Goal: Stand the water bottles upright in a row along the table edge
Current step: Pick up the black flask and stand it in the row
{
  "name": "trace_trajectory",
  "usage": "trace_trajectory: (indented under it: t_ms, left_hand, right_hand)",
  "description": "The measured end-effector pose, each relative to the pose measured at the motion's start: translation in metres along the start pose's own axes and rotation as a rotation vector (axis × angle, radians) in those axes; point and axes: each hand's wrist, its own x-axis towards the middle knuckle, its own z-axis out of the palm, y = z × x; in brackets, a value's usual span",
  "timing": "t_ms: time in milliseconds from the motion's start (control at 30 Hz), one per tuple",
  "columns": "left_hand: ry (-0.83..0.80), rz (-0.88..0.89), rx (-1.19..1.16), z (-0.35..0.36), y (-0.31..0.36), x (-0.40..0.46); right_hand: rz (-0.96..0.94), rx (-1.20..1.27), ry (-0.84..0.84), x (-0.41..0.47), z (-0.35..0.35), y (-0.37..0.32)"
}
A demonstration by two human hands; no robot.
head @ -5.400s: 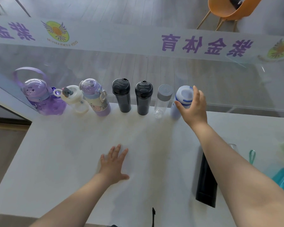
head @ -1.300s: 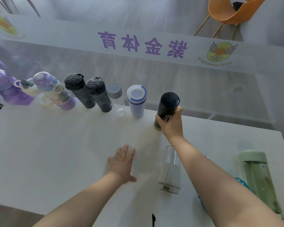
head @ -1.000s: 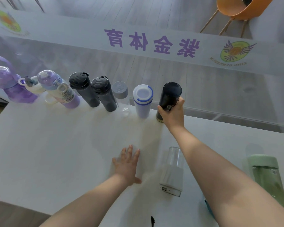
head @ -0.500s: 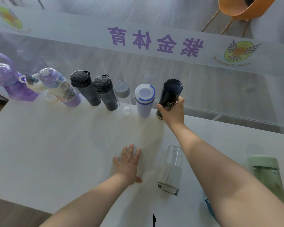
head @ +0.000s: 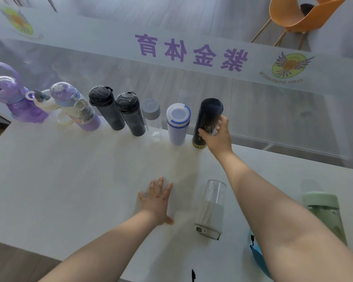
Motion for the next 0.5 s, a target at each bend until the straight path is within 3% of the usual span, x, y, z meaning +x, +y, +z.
trace_trajectory:
  t_ms: [200,500]
  left_hand:
    - [-0.01,0.001,-0.009,-0.001,0.001,-0.001]
    - [-0.003,-0.007,-0.004,-0.001,0.001,-0.002]
  right_hand:
    - [-0.029,-0.107,0.128,-0.002,0.003,-0.002]
    - [0.082,-0.136,0.015,-0.017,-0.012,-0.004]
